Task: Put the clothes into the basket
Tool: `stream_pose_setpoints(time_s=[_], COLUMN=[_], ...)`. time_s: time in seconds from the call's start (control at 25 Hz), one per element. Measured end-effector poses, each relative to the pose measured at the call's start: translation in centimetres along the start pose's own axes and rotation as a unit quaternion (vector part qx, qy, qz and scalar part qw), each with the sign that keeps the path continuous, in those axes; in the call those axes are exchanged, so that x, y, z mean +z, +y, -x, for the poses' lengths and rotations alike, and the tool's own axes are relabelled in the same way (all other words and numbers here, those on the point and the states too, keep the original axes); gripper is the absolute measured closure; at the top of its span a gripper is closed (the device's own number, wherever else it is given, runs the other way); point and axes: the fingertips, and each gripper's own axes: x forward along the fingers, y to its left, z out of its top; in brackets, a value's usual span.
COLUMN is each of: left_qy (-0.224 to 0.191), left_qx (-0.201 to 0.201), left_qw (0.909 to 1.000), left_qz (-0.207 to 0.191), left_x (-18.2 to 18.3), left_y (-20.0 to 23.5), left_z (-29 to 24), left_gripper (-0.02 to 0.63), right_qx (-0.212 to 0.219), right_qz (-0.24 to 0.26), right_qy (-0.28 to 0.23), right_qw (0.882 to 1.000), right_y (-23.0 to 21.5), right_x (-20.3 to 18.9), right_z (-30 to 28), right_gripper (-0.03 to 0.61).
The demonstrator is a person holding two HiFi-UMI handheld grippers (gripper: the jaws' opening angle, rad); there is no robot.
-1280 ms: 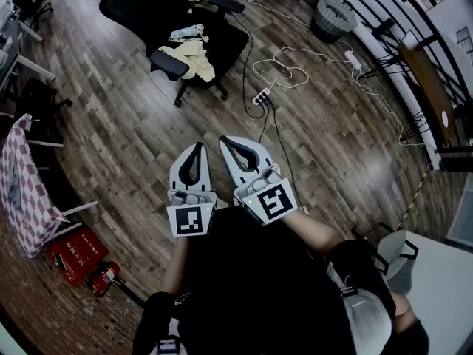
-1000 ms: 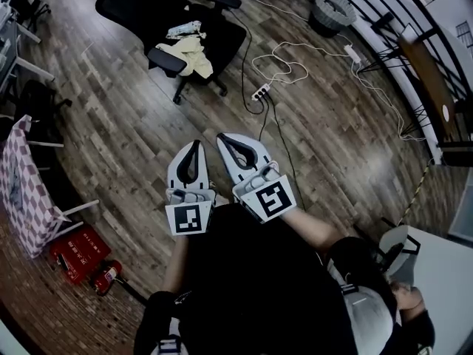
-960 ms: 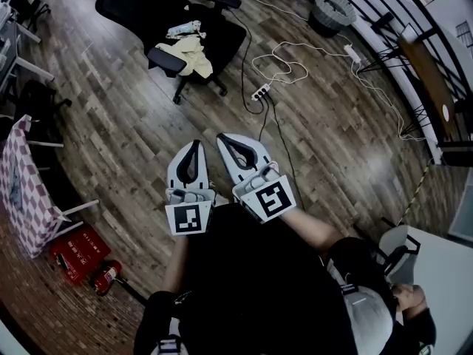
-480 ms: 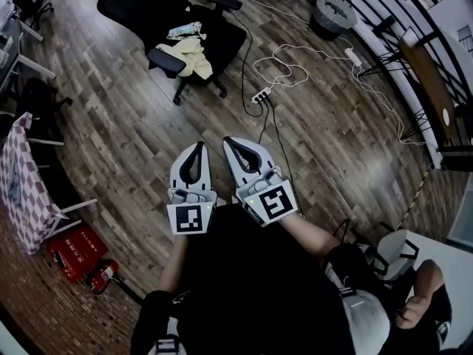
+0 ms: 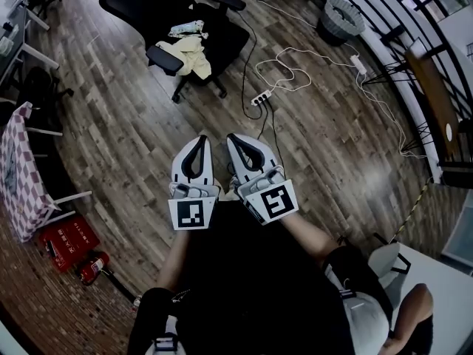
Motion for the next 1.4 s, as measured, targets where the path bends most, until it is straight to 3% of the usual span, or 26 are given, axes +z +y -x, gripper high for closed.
stream_pose_setpoints(time_s=[0.32, 0.92, 1.4], left_qy=[0.005, 0.001, 0.004], left_qx=[0.005, -0.024, -0.019], left_qw=[1.0, 0.9995, 0.9997], left_qz=[0.002, 0.019, 0.013], left_x=[-0.5, -0.9, -0.7], left_y=[1.2, 11.0, 16.3], left_z=[-4.1, -17.2, -21.9], left_gripper=[0.6, 0.6, 0.6], right_qx=[-0.011, -0.049, -0.061], right_qz=[-0.005, 0.011, 0.019], right_qy=[0.01, 0.02, 0.029], right_qw=[1.0, 0.999, 0.998], right_y=[-3.6, -10.2, -12.9], right_x=[-0.4, 0.3, 0.5], right_z=[-2.5, -17.3, -23.9], right_gripper=[0.569, 0.569, 0.569])
